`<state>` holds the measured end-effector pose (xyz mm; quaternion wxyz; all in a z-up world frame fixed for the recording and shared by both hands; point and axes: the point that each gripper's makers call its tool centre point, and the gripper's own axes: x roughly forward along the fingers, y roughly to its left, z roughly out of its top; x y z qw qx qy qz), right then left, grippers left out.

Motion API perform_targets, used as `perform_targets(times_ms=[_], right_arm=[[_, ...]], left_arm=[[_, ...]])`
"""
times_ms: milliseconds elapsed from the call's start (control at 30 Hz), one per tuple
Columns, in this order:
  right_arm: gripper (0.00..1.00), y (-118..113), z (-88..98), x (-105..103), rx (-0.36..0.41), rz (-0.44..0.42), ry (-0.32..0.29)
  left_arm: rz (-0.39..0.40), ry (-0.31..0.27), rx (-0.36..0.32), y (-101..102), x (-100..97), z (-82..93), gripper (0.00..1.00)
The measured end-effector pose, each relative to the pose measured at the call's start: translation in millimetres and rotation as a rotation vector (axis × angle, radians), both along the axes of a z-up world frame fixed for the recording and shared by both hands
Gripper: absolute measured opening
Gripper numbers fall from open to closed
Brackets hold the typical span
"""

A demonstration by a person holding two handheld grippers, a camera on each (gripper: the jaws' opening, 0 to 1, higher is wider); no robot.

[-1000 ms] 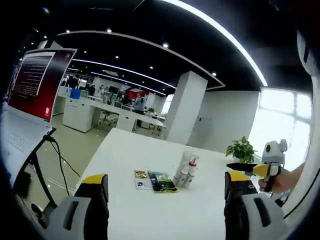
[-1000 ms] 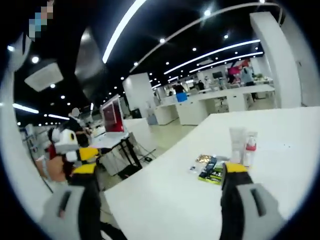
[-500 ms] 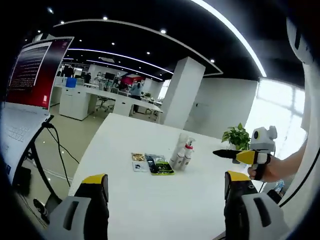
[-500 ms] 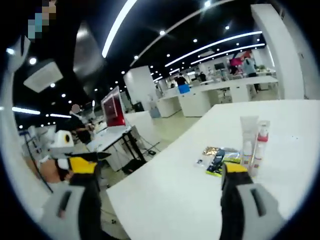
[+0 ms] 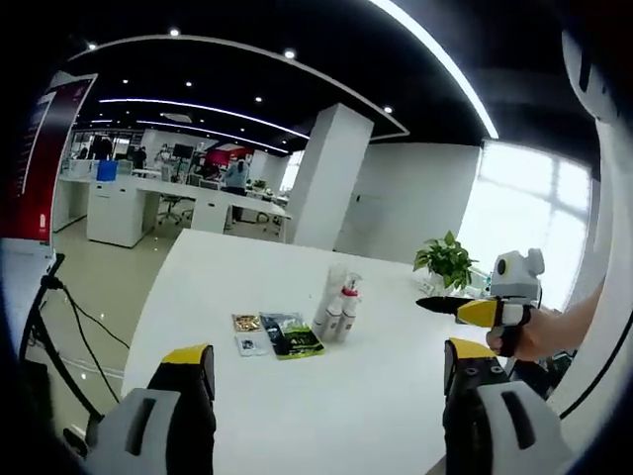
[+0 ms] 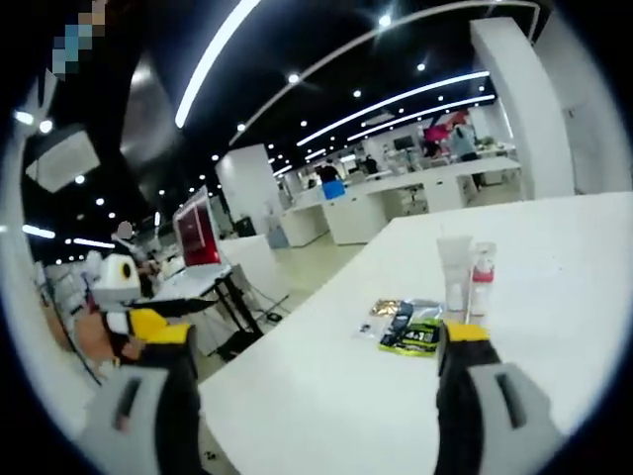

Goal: Arrange the skincare products in the storage area until every visible bottle or jar stands upright without overlapping.

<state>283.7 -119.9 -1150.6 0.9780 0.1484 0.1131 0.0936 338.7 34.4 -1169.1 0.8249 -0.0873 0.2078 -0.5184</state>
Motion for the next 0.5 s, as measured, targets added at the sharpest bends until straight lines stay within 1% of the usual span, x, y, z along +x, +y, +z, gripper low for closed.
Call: perform_targets(times_ms=[67,100,133,233,333,400,500], right_arm=[[0.99,-2.8,8.1,2.6,-0.012,-0.009,-0.015],[0.99,-4.0,15.4,4.8,-0.020,-0.013,-0.033],[0.99,-5.0,20.2,6.4,-0.025,-0.017,-0.046],[0.99,-7.3,29.6,11.0,-0.028,-0.021,-0.073],[0.99,-8.5,33.7,15.1,-0.048,-0.019,-0.084],[0.99,-10.2,35.0,17.0,-0.052,-0.025,-0.090],[0.99,-12.3,34.9,17.9,-0.053,-0.033,-0.094]], left_arm=[[-0.005,-0.017,-0.006,-3.0,4.0,6.5,1.00],[-0.006,-0.029,-0.011,-4.3,6.2,10.3,1.00],[-0.003,-0.049,-0.025,-6.0,9.5,16.0,1.00],[0.020,-0.071,-0.060,-8.2,18.2,23.3,1.00],[0.027,-0.075,-0.067,-10.4,22.6,23.0,1.00],[0.033,-0.096,-0.067,-11.8,25.8,24.1,1.00],[0.030,-0.114,-0.055,-13.0,28.5,23.9,1.00]])
